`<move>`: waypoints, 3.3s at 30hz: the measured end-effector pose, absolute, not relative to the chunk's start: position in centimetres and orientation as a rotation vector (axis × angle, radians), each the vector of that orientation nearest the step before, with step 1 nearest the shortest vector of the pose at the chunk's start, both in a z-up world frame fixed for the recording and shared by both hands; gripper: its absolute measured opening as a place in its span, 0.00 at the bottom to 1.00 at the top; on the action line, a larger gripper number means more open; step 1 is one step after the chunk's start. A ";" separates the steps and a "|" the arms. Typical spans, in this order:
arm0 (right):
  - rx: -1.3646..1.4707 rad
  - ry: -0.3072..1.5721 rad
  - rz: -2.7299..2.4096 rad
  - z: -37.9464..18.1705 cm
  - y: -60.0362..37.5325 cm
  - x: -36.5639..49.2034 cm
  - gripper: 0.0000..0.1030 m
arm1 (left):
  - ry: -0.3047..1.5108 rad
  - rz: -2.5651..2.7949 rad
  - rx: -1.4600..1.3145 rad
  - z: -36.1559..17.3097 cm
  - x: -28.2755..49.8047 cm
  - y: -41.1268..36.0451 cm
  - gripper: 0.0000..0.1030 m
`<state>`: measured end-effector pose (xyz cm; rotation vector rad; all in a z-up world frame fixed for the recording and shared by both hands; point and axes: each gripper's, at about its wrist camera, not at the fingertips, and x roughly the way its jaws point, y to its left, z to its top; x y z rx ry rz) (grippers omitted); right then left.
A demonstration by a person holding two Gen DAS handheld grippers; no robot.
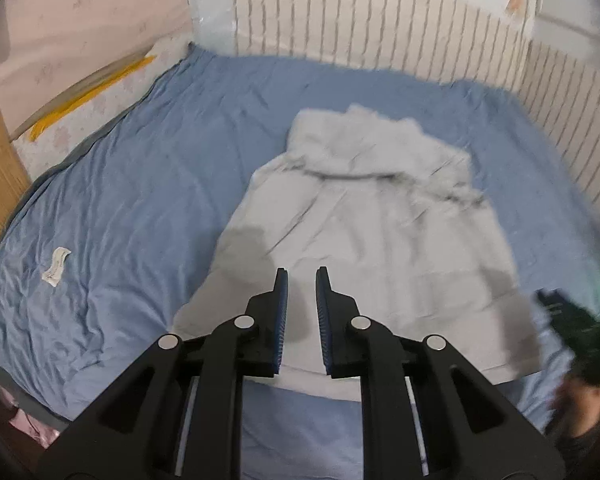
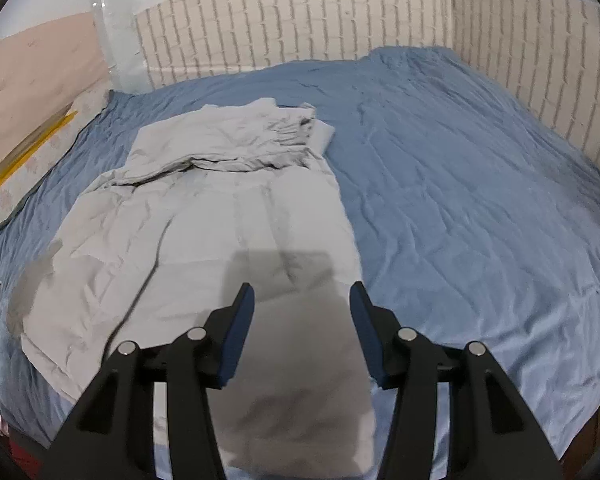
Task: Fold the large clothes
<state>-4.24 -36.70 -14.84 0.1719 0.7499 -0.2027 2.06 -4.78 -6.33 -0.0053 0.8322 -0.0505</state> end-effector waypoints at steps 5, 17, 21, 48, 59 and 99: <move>0.203 0.706 -0.218 -15.7 -37.8 -5.0 0.61 | 0.802 0.067 0.118 -8.7 4.3 -4.0 0.58; 0.113 0.712 -0.326 -16.4 -38.2 -4.5 0.85 | 0.755 0.203 0.048 -11.0 7.2 0.6 0.92; 0.102 0.690 -0.363 -16.3 -37.2 -5.0 0.86 | 0.723 0.237 0.116 -12.3 6.4 2.2 0.92; 0.368 0.876 -0.166 -22.4 -39.0 -6.6 0.93 | 0.997 -0.084 0.060 -21.8 10.5 3.6 0.97; 0.263 0.906 -0.127 -23.1 -34.7 -6.2 0.25 | 1.021 -0.127 0.102 -22.8 9.2 0.9 0.46; 0.180 0.904 -0.224 -23.2 -36.9 -5.9 0.67 | 1.023 -0.048 0.084 -24.5 5.9 0.9 0.81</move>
